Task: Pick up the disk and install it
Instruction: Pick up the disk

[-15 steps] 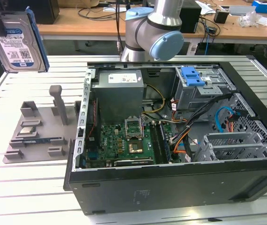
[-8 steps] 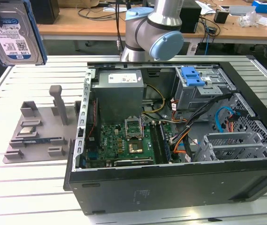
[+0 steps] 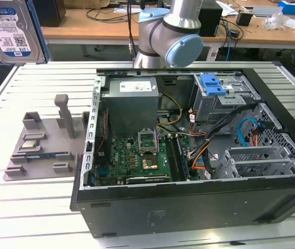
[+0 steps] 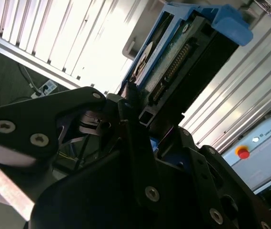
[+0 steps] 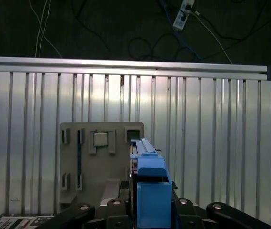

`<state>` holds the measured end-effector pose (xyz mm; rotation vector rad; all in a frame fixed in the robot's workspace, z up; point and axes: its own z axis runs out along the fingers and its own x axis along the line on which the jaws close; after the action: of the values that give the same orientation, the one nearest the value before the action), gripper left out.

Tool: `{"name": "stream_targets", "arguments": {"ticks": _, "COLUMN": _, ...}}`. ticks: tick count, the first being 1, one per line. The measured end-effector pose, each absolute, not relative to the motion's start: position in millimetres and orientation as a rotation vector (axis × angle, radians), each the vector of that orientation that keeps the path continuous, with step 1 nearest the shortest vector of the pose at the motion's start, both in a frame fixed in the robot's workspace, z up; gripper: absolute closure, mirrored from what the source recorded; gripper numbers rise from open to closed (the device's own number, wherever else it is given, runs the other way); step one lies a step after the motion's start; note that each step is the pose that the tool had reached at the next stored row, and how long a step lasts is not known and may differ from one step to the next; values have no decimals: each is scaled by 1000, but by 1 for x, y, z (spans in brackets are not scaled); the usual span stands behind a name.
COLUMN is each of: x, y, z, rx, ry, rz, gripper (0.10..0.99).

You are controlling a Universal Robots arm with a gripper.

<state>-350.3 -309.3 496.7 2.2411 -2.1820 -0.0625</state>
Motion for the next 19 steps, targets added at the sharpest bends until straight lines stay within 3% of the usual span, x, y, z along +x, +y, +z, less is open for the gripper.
{"name": "stream_targets", "arguments": {"ticks": 9, "x": -350, "y": -309, "z": 525, "rx": 2241, "ry": -2182, "rz": -62, "gripper": 718}}
{"name": "stream_targets", "arguments": {"ticks": 19, "x": -343, "y": -309, "z": 528, "rx": 2241, "ry": -2182, "rz": -62, "gripper": 718}}
